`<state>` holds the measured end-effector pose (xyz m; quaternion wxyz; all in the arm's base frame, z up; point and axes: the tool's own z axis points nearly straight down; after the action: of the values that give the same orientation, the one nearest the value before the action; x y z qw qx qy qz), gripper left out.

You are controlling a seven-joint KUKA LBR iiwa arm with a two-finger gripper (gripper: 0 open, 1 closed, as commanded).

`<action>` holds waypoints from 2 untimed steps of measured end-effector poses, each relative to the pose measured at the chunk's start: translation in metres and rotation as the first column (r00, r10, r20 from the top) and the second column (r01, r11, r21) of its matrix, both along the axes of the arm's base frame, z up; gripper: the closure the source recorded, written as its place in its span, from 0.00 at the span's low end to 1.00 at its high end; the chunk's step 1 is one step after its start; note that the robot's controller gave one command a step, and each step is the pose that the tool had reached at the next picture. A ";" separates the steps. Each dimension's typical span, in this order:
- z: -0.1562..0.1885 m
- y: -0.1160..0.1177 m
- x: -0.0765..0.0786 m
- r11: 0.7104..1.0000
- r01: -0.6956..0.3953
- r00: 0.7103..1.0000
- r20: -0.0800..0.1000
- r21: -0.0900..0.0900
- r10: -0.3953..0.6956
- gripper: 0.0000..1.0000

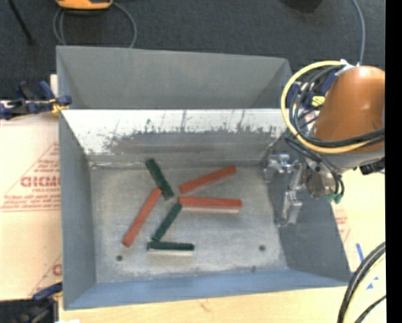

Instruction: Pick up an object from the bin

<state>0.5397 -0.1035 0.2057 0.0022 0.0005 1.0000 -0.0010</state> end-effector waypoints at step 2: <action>-0.076 0.093 0.041 1.000 -0.019 1.000 -0.001 0.004 0.019 0.00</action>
Offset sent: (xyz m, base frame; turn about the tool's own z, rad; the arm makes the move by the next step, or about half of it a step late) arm 0.0391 0.0906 -0.0768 -0.0153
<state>0.5804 -0.0105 0.1300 0.0017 -0.0092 1.0000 0.0009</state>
